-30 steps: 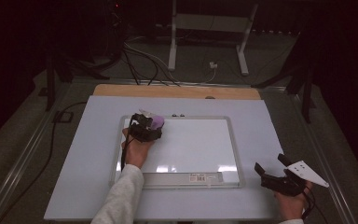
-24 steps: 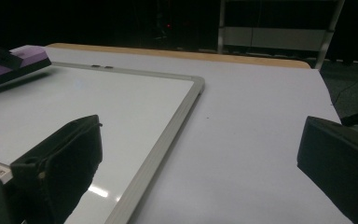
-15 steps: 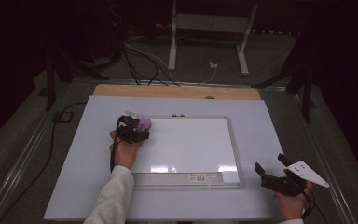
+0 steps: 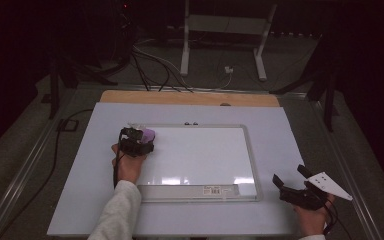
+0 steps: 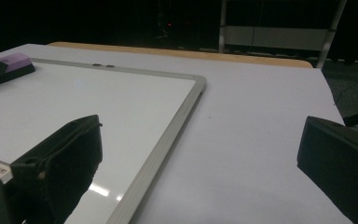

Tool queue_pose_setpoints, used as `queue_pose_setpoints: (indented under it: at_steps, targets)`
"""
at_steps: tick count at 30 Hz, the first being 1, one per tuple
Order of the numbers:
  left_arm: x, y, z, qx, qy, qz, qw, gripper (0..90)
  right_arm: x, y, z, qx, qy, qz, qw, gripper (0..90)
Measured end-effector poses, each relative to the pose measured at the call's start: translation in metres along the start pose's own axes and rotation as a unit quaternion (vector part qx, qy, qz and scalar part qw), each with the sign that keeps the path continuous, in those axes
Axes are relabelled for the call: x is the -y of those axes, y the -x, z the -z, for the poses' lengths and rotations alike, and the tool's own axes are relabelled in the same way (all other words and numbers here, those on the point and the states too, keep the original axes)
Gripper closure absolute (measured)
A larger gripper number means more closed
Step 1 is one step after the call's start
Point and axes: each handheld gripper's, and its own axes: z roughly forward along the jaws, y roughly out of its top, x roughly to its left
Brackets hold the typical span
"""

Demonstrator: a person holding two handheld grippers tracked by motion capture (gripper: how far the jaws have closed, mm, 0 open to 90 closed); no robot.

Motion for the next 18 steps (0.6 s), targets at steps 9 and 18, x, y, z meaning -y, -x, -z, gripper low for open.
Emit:
queue_pose_setpoints:
  at_steps: [9, 18]
  targets:
    - [0.003, 0.003, 0.004, 0.001, 0.024, -0.025, 0.9994, 28.9, 0.000, 0.000, 0.001, 0.000, 0.001, -0.002, 1.0000, 0.4]
    - [0.001, 0.014, 0.026, 0.014, 0.053, -0.125, 0.9906, 37.3, 0.000, 0.000, 0.000, -0.001, 0.000, -0.001, 1.0000, 0.4]
